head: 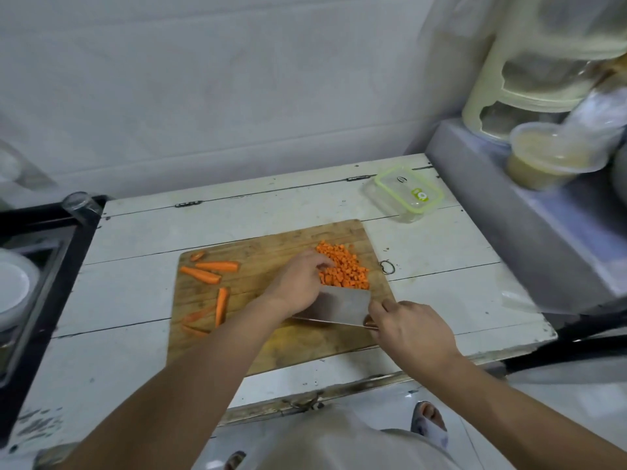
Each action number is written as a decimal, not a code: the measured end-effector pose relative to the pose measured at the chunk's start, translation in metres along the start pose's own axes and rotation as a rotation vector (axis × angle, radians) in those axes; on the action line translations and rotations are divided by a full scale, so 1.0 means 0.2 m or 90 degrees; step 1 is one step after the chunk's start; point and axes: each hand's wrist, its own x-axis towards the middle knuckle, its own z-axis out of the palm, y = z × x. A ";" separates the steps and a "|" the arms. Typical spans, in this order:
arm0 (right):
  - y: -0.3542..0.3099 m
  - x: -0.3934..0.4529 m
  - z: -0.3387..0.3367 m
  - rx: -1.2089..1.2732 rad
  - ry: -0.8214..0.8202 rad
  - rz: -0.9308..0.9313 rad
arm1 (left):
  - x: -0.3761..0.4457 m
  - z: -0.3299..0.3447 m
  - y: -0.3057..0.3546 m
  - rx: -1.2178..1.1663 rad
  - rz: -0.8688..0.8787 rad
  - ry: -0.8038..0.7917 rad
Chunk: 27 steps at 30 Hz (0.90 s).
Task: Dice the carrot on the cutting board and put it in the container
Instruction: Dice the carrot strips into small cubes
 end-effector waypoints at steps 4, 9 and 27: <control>-0.05 -0.01 -0.02 0.033 -0.049 0.063 | -0.13 -0.18 -0.12 -0.052 -0.116 0.217; -0.22 0.07 -0.08 0.451 -0.167 0.212 | -0.49 -0.36 -0.38 0.136 -0.376 0.300; -0.36 0.07 -0.07 0.639 -0.296 0.262 | -0.41 -0.11 -0.32 0.229 -0.368 0.150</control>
